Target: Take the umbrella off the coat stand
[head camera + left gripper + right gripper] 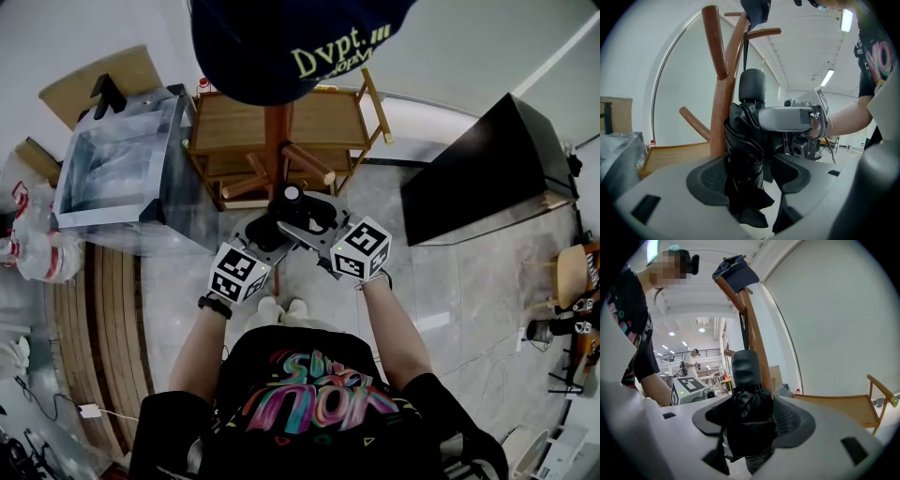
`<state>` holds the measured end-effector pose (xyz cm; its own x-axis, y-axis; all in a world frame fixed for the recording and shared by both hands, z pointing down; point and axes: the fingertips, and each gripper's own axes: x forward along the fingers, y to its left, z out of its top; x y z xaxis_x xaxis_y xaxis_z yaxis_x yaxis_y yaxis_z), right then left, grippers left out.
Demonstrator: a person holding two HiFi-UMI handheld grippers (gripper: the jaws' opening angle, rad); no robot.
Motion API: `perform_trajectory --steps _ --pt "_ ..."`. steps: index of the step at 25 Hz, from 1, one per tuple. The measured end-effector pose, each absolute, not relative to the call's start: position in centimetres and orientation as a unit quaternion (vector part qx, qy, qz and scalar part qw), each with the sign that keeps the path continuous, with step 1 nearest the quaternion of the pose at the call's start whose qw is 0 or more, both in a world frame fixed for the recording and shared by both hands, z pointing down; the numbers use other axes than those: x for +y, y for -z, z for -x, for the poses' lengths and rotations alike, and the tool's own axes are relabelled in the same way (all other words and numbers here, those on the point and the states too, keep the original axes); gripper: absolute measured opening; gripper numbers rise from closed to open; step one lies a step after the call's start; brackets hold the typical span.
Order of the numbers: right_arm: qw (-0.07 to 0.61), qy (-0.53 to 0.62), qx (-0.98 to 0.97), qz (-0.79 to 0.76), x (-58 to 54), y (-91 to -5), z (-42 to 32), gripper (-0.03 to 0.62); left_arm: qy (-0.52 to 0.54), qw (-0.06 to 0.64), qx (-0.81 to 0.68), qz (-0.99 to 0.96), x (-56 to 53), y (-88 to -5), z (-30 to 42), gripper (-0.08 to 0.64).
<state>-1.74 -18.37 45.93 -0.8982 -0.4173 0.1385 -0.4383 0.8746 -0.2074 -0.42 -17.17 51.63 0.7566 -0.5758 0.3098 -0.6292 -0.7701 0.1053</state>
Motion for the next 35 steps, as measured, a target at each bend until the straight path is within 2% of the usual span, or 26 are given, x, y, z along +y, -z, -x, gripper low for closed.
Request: perform_trajectory --steps 3,8,35 --pt "0.039 -0.116 -0.966 -0.228 -18.6 -46.0 1.6 0.255 -0.136 0.093 -0.33 -0.929 -17.5 -51.6 0.7 0.241" --pt "0.025 -0.106 -0.965 -0.24 -18.5 -45.4 1.4 0.224 -0.133 0.085 -0.327 -0.932 -17.4 -51.0 0.7 0.221" --pt "-0.032 -0.081 -0.963 -0.253 -15.6 -39.1 -0.3 0.207 -0.124 0.05 -0.305 -0.943 -14.8 -44.7 -0.5 0.213"
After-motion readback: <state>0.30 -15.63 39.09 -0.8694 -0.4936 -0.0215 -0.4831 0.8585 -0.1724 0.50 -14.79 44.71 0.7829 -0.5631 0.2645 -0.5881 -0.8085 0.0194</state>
